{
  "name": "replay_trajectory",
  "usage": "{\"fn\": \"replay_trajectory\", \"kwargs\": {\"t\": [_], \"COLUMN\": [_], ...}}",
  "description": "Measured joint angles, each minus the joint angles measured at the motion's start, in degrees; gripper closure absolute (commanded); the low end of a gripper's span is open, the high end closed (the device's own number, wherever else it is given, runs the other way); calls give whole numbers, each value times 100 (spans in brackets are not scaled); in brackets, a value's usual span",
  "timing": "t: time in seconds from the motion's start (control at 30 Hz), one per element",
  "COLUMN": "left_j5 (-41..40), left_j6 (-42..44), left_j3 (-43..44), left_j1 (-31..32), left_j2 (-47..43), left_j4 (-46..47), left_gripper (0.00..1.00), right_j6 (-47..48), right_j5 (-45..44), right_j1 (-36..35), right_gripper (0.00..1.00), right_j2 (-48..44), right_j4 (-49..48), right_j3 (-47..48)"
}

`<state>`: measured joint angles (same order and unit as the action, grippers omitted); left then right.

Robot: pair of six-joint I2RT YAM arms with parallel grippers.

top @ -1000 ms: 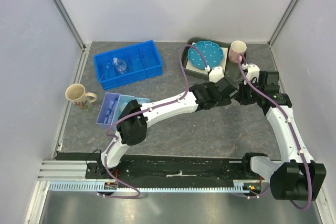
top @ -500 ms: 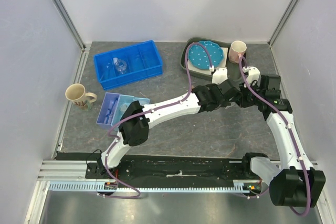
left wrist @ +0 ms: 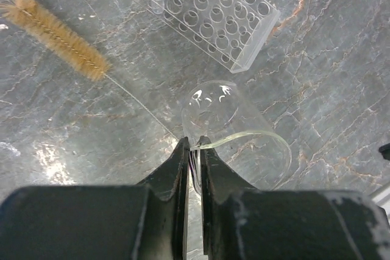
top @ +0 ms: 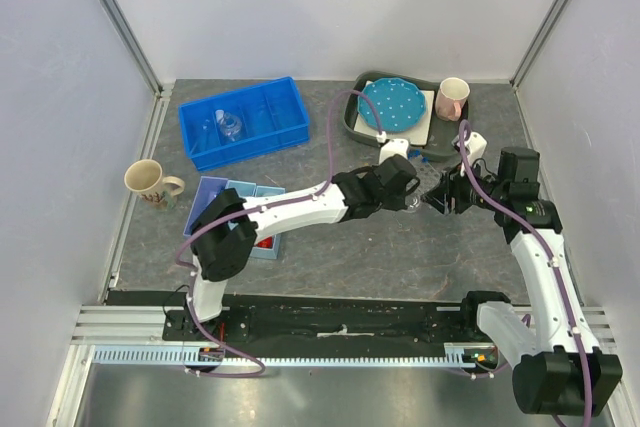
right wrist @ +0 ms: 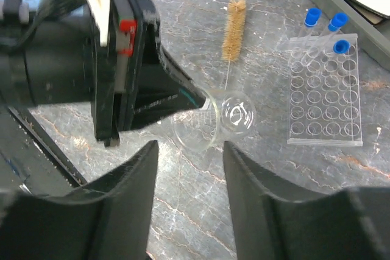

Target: Organize the chemistry lab equipment

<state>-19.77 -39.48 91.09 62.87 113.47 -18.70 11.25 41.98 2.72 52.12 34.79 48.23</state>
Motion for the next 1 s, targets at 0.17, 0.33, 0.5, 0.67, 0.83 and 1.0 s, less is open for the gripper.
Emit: {"fn": "replay_trajectory", "kwargs": {"t": [0.17,0.33,0.5,0.67,0.83,1.0], "left_j5": [472,1008,1567,2057,2380,2568], "left_j6": [105,275,516,776,975,1075], "left_j3": [-549,-1147,-1657,-1816,-1556,-925], "left_j1": [-358,-905,-1871,-3235,-4404,-5117], "left_j2": [-452,-1126,-1902,-2306,-2028,-1480], "left_j4": [400,562,535,472,192,2], "left_gripper": [98,98,98,98,98,98], "right_j6": [179,507,817,1023,1228,1342], "right_j5": [120,52,74,-76,-317,-444], "right_j1": [0,22,238,413,459,463], "right_gripper": [29,27,23,19,18,18], "right_j2": [-70,57,557,737,474,352], "right_j4": [9,11,-24,-2,-2,-2], "right_j3": [0,2,4,4,-9,-9]}}
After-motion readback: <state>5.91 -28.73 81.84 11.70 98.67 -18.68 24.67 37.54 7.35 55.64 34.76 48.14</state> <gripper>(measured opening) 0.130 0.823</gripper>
